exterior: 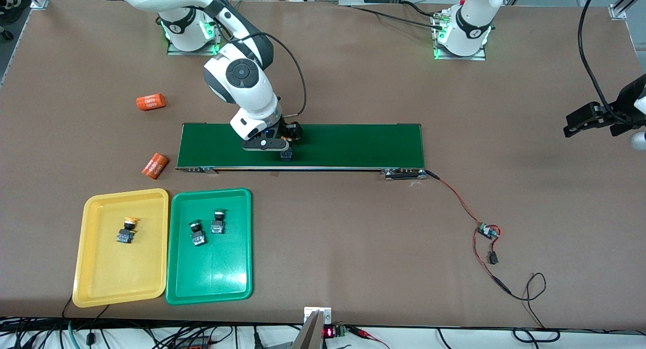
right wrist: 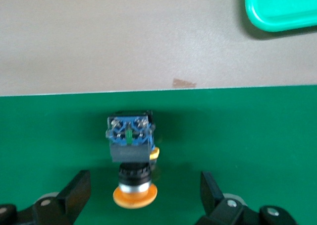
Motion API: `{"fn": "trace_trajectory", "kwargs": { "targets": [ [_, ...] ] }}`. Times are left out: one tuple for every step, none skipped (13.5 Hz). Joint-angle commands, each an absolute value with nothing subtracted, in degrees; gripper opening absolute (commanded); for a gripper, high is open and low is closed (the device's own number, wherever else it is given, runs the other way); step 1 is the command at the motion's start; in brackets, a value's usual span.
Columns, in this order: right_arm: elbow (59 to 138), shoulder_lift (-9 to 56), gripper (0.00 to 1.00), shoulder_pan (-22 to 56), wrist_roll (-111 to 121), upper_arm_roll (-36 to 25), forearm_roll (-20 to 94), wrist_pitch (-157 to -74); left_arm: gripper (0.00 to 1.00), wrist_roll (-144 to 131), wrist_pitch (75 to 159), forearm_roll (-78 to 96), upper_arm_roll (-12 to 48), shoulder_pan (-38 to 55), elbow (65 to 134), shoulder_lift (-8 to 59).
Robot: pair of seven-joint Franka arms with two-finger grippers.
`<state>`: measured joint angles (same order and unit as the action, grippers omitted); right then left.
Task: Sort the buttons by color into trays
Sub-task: 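Grasp the last yellow-capped button on the belt with the right gripper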
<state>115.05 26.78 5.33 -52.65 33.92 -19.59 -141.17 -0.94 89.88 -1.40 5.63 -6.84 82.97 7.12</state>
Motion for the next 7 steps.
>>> {"fn": "trace_trajectory", "kwargs": {
  "targets": [
    [114.5, 28.8, 0.76, 6.0, -54.0, 32.3, -22.9, -143.3, 1.0, 0.3, 90.1, -0.5, 5.6, -7.3, 84.3, 5.7],
    [114.3, 28.9, 0.62, 5.9, -54.0, 32.3, -23.5, -143.5, 1.0, 0.3, 90.1, -0.5, 5.6, -7.2, 84.3, 5.7],
    [114.1, 28.9, 0.5, 5.8, -53.9, 32.3, -23.5, -143.4, 1.0, 0.3, 90.1, -0.5, 5.6, -7.2, 84.2, 5.8],
    [114.0, 28.9, 0.4, 5.5, -53.9, 32.3, -23.5, -143.4, 1.0, 0.3, 90.2, -0.5, 5.6, -7.2, 84.2, 5.8],
    [113.9, 28.9, 0.35, 5.5, -53.9, 32.3, -23.5, -143.4, 1.0, 0.3, 90.2, -0.5, 5.6, -7.2, 84.2, 5.8],
    [113.8, 28.9, 0.31, 5.4, -53.9, 32.3, -23.5, -143.4, 1.0, 0.3, 90.2, -0.5, 5.6, -7.2, 84.2, 5.8],
    [113.8, 28.9, 0.29, 5.3, -53.9, 32.3, -23.5, -143.4, 1.0, 0.3, 90.2, -0.5, 5.6, -7.2, 84.2, 5.8]
  ]
}}
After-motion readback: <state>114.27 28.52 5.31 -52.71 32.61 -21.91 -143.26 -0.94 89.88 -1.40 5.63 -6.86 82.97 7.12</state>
